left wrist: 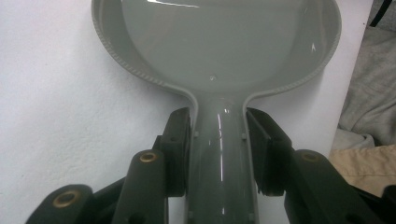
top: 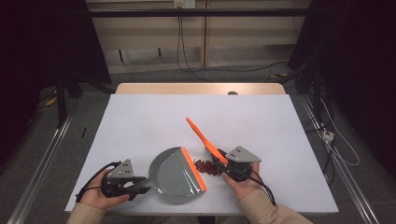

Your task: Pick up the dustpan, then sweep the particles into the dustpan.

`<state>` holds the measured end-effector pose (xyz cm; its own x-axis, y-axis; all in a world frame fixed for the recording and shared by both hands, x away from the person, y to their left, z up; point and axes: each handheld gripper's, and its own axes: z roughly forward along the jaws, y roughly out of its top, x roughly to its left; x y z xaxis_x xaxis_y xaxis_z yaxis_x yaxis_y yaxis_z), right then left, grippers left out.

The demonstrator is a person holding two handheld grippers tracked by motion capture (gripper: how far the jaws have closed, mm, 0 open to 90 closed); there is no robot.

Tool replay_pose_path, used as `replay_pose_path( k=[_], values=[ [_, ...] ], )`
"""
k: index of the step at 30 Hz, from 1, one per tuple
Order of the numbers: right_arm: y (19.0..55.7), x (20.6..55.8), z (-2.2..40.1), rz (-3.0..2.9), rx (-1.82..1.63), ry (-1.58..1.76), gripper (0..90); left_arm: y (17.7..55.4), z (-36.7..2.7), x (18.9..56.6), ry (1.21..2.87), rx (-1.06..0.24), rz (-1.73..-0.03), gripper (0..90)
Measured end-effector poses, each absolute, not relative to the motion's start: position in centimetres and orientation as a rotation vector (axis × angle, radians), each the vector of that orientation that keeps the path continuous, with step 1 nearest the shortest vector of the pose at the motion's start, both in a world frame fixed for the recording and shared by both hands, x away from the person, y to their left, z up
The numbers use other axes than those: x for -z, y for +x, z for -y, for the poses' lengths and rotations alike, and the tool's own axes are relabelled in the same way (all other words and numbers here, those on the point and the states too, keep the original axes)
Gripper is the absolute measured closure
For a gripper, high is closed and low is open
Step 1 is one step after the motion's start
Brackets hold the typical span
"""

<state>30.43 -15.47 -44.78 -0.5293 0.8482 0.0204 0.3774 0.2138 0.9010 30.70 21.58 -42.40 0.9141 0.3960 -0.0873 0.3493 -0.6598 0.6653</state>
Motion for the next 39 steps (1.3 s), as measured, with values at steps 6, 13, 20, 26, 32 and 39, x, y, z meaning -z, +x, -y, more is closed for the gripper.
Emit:
replay_pose_path(
  k=[6,13,20,26,32,39],
  values=[
    [29.7,45.0,14.2,-1.976,-1.278,1.163,69.2,30.6,-21.1,42.2,2.362,-0.093,-0.522,62.7],
    [28.9,45.2,13.4,-1.937,-1.301,1.192,69.0,30.7,-20.8,42.2,2.347,-0.071,-0.509,62.7],
    [28.7,45.2,13.0,-1.934,-1.322,1.21,68.9,30.7,-20.6,42.2,2.358,-0.083,-0.522,62.7],
    [28.6,45.1,12.6,-1.931,-1.334,1.243,68.8,30.7,-20.5,42.4,2.35,-0.065,-0.512,62.7],
    [28.5,45.1,11.5,-1.91,-1.351,1.278,68.7,30.7,-20.4,42.4,2.344,-0.063,-0.523,62.7],
    [28.6,45.0,10.3,-1.913,-1.355,1.282,68.6,30.8,-20.3,42.3,2.354,-0.073,-0.529,62.7]
  ],
)
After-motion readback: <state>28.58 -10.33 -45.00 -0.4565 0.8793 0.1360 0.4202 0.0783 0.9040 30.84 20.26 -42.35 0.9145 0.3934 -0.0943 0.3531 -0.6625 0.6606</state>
